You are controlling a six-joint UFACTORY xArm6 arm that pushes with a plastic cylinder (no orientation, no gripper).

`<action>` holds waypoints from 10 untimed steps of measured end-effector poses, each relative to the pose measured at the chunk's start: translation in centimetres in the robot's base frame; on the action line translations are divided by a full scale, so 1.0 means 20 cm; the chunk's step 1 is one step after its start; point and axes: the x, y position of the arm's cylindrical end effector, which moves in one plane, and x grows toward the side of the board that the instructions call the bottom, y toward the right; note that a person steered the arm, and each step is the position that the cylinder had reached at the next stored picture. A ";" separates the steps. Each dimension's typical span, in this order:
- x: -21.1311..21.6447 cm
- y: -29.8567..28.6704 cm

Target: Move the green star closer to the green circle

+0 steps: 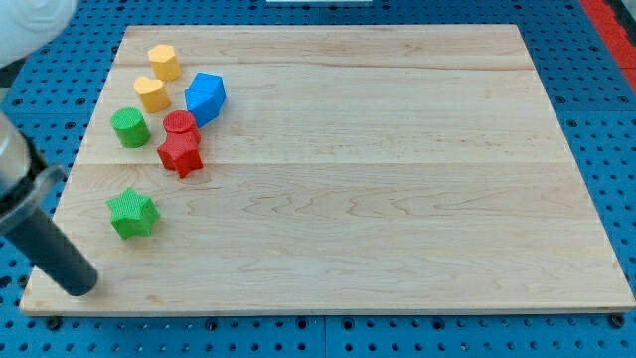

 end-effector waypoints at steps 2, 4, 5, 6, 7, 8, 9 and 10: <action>-0.10 0.20; -0.21 0.22; -0.29 0.12; -0.35 -0.07; -0.38 -0.13; -0.26 -0.08; -0.25 -0.01; -0.35 -0.02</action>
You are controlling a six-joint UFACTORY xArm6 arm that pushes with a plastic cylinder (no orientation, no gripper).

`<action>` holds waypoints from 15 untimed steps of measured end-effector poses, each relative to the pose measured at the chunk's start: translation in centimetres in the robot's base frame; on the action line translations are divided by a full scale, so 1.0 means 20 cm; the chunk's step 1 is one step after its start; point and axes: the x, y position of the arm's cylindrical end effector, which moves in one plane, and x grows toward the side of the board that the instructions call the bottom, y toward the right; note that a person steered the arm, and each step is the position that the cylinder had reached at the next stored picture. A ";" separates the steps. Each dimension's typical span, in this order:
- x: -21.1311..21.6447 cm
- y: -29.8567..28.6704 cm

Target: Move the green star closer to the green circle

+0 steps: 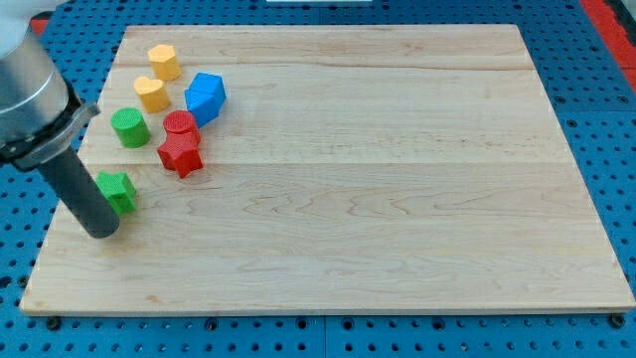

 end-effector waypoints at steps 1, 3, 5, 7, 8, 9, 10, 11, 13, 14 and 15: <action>-0.09 0.00; -0.15 0.01; -0.15 0.16; -0.21 0.12; -0.23 0.09; -0.24 0.05; -0.23 0.03; -0.06 0.20; 0.10 0.78; 0.10 0.78; 0.13 0.74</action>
